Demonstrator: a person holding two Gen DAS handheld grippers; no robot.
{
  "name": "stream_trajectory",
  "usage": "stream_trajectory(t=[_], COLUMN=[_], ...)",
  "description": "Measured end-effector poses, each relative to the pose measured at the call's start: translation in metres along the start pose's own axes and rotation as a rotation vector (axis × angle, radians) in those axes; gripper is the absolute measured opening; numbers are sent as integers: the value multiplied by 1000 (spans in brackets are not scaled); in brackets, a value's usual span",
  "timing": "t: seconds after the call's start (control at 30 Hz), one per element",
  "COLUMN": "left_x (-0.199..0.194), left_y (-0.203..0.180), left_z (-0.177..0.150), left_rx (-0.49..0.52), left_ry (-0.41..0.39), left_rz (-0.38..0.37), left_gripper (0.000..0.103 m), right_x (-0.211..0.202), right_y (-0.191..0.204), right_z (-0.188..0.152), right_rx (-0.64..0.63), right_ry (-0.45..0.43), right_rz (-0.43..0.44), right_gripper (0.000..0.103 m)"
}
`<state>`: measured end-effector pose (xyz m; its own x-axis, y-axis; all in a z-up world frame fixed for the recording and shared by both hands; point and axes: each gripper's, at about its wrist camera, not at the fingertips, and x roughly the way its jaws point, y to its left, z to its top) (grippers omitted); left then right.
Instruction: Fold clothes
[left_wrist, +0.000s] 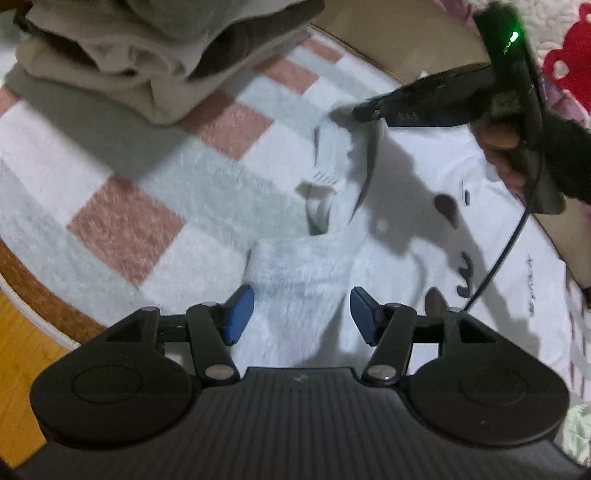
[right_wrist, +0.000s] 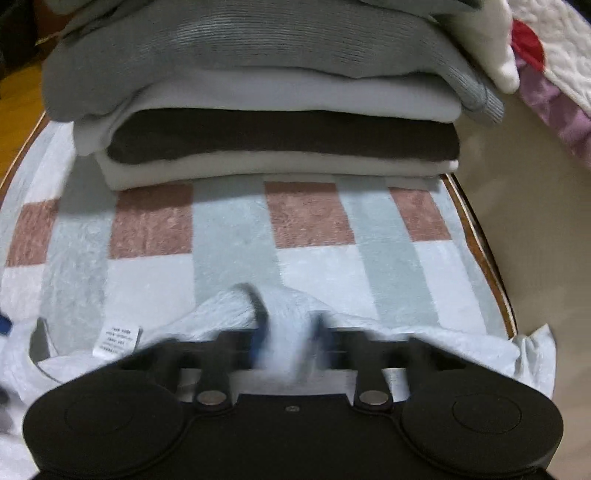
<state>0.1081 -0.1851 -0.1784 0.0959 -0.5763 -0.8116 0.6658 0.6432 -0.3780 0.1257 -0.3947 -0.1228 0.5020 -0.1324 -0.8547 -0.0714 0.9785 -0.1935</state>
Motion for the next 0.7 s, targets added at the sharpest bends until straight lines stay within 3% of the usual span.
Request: stream_trajectory(t=[0.07,0.1,0.13,0.17,0.3,0.4,0.43,0.5,0.53,0.57,0.63,0.7], left_x=[3,-1,-9,-18,-55,-41,-31,-13,-10,-12,-24,-35], left_y=[-3,-3,-8,-13,-31,-25,-19,-4,5,13,28,33], left_z=[0,-1,0,1,3,2,2,2,3,4,8,7], left_rx=[4,-2,37,77,157,167,151,96,56,6,-118,-144], left_ry=[-24,-40,-82,-125,-265,-224,-172,-78,-54,-50,-75,-94], left_rz=[12,22,48,74,105,176,217,295,295,273,190,134], left_gripper=[60,20,6,1,1,5,5,5,7,11,19,34], right_x=[-5,-9,-14,-16,-24,-20,-19,-12,-10,-10,-15,-25], right_y=[-11,-18,-24,-28,-40,-47,-49,-50,-50,-51,-52,-55], right_z=[0,0,0,-1,1,4,5,7,6,4,-2,-12], right_rx=[88,137,180,204,282,351,370,389,404,428,480,534], right_ry=[-48,-80,-109,-127,-203,-249,-258,-238,-220,-192,-166,-158], right_rz=[-4,1,5,6,6,-12,-15,4,22,43,75,101], right_gripper=[9,9,9,8,8,9,10,23,35,57,60,60])
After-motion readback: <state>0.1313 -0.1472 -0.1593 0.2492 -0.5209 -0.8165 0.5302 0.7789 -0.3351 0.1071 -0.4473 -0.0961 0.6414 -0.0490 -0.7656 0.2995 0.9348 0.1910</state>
